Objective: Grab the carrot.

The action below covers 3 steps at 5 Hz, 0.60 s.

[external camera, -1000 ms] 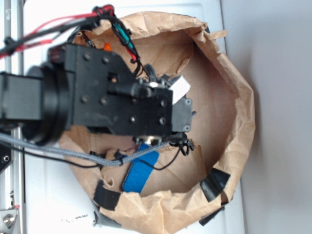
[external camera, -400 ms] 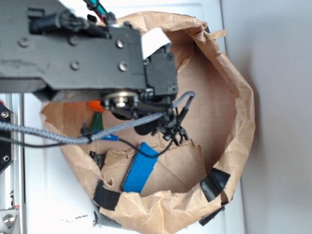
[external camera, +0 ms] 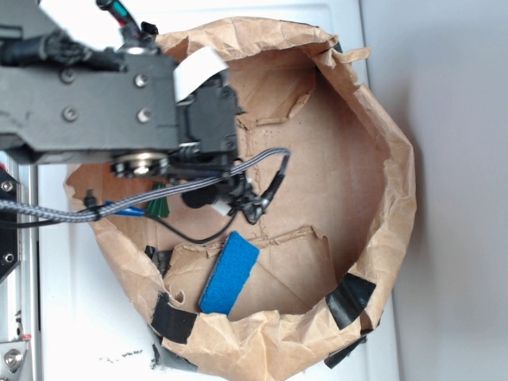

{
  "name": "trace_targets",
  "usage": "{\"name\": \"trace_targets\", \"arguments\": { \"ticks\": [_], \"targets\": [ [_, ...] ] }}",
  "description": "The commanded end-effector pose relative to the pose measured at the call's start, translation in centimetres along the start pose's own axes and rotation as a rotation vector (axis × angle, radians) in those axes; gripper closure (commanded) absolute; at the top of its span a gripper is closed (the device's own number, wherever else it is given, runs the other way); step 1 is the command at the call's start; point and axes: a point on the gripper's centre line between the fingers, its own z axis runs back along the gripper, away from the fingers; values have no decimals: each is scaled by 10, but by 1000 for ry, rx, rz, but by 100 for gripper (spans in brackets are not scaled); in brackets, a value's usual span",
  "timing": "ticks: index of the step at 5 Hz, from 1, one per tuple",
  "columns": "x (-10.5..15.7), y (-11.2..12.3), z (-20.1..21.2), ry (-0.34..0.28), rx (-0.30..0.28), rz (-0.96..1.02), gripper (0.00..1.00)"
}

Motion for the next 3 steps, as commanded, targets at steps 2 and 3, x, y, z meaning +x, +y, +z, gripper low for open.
{"name": "trace_targets", "arguments": {
  "ticks": [2, 3],
  "targets": [
    [8, 28, -36, -76, 74, -130, 0],
    [11, 23, -57, -44, 74, -170, 0]
  ]
}}
